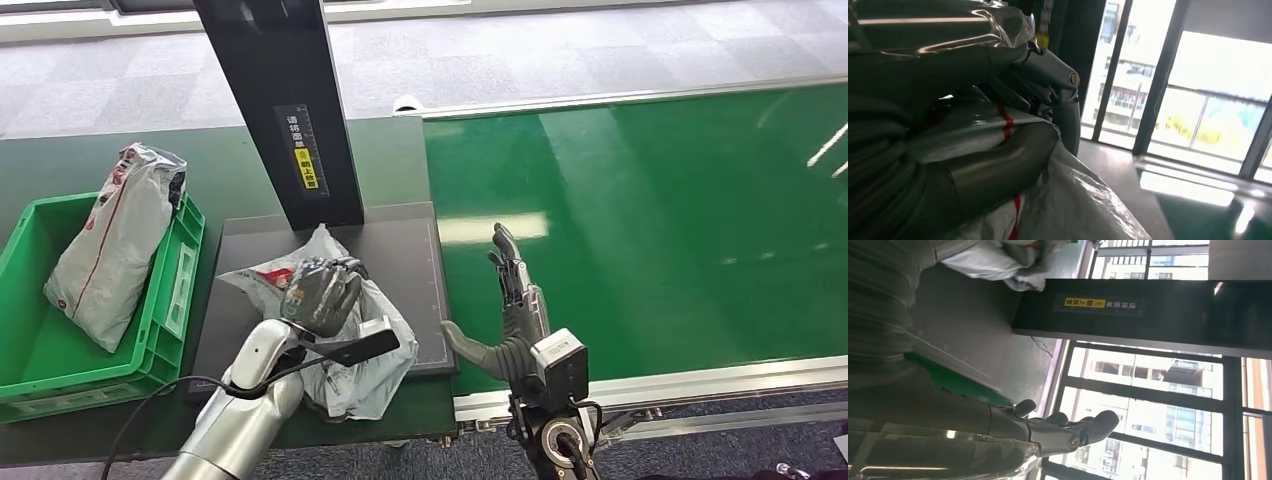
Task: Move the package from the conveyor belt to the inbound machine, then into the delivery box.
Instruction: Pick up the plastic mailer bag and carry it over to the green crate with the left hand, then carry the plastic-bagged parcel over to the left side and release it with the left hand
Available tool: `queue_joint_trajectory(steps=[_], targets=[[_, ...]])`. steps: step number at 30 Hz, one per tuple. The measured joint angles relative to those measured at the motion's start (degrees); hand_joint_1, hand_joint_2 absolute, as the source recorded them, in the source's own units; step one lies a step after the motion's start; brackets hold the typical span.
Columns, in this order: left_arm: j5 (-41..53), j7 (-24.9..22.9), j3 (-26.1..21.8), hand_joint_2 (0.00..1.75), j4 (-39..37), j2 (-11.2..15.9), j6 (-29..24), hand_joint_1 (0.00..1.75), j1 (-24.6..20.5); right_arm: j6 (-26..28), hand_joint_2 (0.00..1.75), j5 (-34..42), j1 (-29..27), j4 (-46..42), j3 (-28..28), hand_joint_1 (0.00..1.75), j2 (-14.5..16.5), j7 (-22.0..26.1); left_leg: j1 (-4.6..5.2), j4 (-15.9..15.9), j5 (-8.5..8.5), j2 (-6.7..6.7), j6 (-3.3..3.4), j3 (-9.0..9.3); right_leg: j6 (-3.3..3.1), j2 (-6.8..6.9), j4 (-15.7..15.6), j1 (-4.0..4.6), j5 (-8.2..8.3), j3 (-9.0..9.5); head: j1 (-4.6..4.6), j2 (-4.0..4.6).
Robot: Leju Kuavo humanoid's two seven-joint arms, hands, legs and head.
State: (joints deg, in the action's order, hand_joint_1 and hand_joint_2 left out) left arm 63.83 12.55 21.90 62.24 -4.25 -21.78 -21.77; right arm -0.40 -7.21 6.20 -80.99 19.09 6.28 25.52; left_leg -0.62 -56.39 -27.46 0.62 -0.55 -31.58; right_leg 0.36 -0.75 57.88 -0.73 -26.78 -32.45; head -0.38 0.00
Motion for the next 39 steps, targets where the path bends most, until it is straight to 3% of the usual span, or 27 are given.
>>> queue_joint_trajectory(steps=[4,7,15,19,23,30,34,39], targets=[[-4.96,1.11,-0.51,1.75,16.65,3.04,-3.67,1.75,1.85,0.95,1.75,-0.01,-0.78,-0.02,-0.47,0.0,-0.17,0.08,0.01,-0.01,0.0,0.01,0.01,-0.38,0.0,0.0,0.01,-0.01,0.0,-0.37,0.01,0.0],[-11.41,2.38,-2.14,1.75,23.27,4.41,-4.91,1.75,1.79,1.51,1.75,-0.05,-1.06,-0.02,-0.69,0.0,-0.18,0.28,0.01,-0.01,-0.02,0.0,0.01,-0.48,0.0,0.0,0.0,-0.01,0.0,-0.49,-0.01,0.0],[-17.91,4.09,-5.85,1.75,28.68,5.76,-5.82,1.75,1.35,2.1,1.75,-0.08,-1.29,-0.02,-0.94,0.0,-0.19,0.48,0.01,-0.01,-0.02,-0.01,0.0,-0.52,0.0,0.0,0.0,-0.01,0.0,-0.55,0.01,0.0],[-22.21,2.46,-10.99,1.75,27.63,6.18,-8.01,1.75,-2.71,2.44,1.75,-0.03,-1.59,-0.02,-0.97,0.0,-0.2,0.68,0.0,-0.01,0.0,0.0,0.01,-0.52,-0.01,0.0,0.0,0.0,0.01,-0.55,0.01,0.0],[-21.71,0.09,-19.16,1.75,18.56,8.18,-6.41,1.75,-11.49,2.78,1.75,0.62,-1.65,-0.04,-0.96,0.0,-0.22,0.68,-0.05,-0.01,0.05,-0.01,-0.06,-0.49,-0.07,-0.01,0.02,0.05,0.05,-0.54,0.01,0.0],[-16.45,-2.47,-31.09,1.75,-13.67,16.06,-10.64,1.75,-26.96,3.25,1.75,1.39,-1.84,-0.06,-0.94,0.0,-0.56,0.67,-0.14,-0.01,0.12,-0.27,-0.18,-0.5,-0.17,-0.25,0.08,0.16,0.11,-0.63,0.01,0.0],[-14.32,-4.32,-33.93,1.75,-25.27,20.09,-11.92,1.75,-29.58,3.52,1.75,1.39,-2.2,-0.3,-0.99,0.0,-0.7,0.52,-0.14,-0.01,0.11,-0.31,-0.19,-0.62,-0.17,-0.3,0.08,0.15,0.1,-0.76,0.02,0.0],[-11.43,-7.9,-35.2,1.75,-32.74,22.7,-12.4,1.75,-30.09,3.7,1.75,1.34,-2.22,-0.37,-0.99,0.0,-0.7,0.31,-0.13,-0.01,0.11,-0.29,-0.19,-0.77,-0.17,-0.28,0.06,0.15,0.09,-0.85,0.03,0.0]])
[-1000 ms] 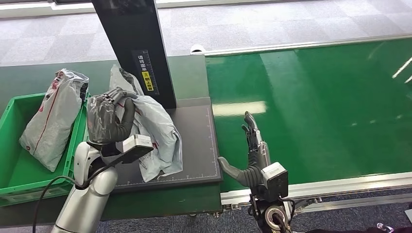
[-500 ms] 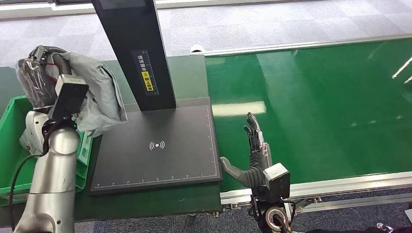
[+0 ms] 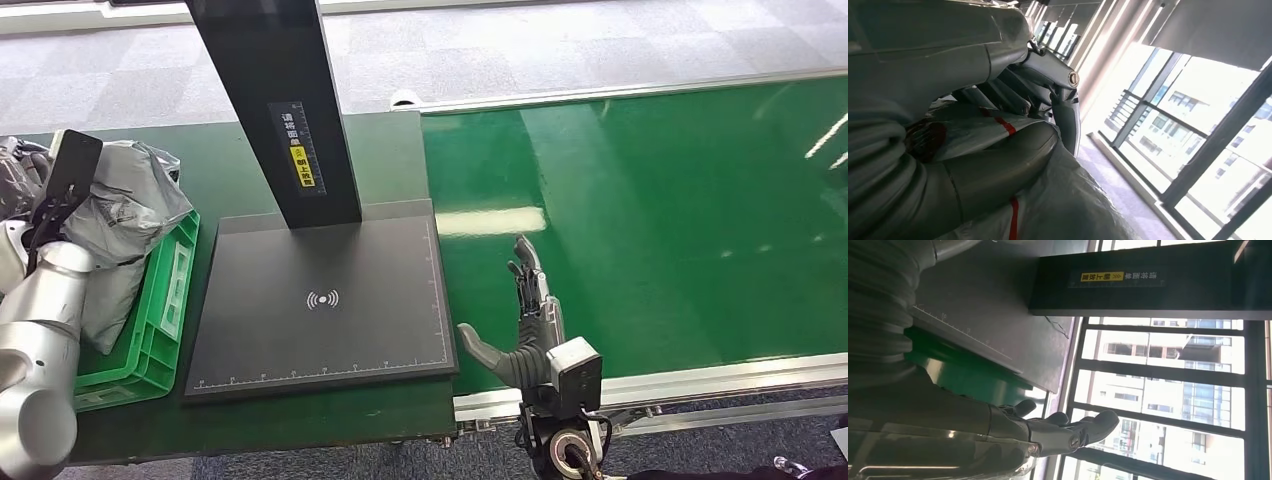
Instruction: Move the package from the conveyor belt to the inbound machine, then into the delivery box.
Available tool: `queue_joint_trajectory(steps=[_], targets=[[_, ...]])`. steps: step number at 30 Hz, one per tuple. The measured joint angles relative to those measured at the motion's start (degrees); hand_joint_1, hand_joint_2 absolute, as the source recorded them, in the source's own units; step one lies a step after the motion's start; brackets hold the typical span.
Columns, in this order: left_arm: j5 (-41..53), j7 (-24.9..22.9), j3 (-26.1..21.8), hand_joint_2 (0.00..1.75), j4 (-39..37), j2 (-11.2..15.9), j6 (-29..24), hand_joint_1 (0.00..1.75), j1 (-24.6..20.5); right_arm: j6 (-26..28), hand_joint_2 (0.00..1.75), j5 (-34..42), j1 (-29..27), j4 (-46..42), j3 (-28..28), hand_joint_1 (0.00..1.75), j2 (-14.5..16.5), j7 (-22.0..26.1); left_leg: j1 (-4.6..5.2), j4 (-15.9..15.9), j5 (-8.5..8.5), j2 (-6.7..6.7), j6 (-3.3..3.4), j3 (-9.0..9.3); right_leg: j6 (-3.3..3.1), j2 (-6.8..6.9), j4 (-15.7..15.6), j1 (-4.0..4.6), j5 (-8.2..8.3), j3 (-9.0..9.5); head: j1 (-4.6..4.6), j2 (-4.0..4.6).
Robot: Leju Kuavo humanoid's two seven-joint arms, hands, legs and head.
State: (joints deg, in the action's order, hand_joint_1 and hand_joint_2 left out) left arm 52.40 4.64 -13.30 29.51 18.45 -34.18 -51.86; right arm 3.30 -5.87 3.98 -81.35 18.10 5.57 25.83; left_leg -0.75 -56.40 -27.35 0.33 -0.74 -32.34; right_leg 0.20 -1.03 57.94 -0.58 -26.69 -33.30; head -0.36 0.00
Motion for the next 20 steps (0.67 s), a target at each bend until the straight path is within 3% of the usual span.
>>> queue_joint_trajectory(steps=[3,7,12,16,20], targets=[[0.68,-0.87,-0.34,1.75,-2.27,0.95,0.14,1.75,-0.08,0.0,1.75,-0.05,0.0,0.0,0.0,0.0,0.0,0.0,0.0,0.0,0.0,0.01,0.0,0.0,0.0,0.0,0.0,0.0,0.0,0.0,-0.01,0.0],[0.42,-0.83,-0.91,1.75,-3.85,1.66,1.12,0.0,-0.1,-0.15,1.75,-0.14,0.01,0.0,0.01,0.0,0.02,-0.25,0.0,0.0,0.0,0.05,0.0,0.0,0.0,0.01,0.0,0.0,0.01,-0.01,-0.01,0.0],[-4.48,2.42,-3.28,1.75,-4.53,1.59,4.26,0.0,-0.22,-0.68,1.75,-0.45,0.06,0.02,0.02,0.0,0.03,-0.54,-0.01,0.0,0.0,0.08,0.0,0.0,0.0,0.01,0.0,0.01,0.01,-0.02,-0.01,0.0],[-16.6,8.83,-8.66,0.0,-4.5,0.7,13.92,0.0,-0.78,-0.83,1.75,-1.06,0.14,0.13,0.02,0.0,0.04,-0.61,-0.01,0.0,0.0,0.07,0.0,0.0,0.0,0.02,0.0,0.01,0.01,-0.01,0.01,0.0],[-25.73,13.19,-14.14,1.75,-4.33,-0.18,21.28,0.0,-1.07,-1.06,1.75,-1.19,0.16,0.47,0.01,0.0,0.04,-0.62,-0.01,0.0,0.0,0.05,0.0,0.01,0.0,0.01,0.0,0.0,0.01,-0.02,0.01,0.0]])
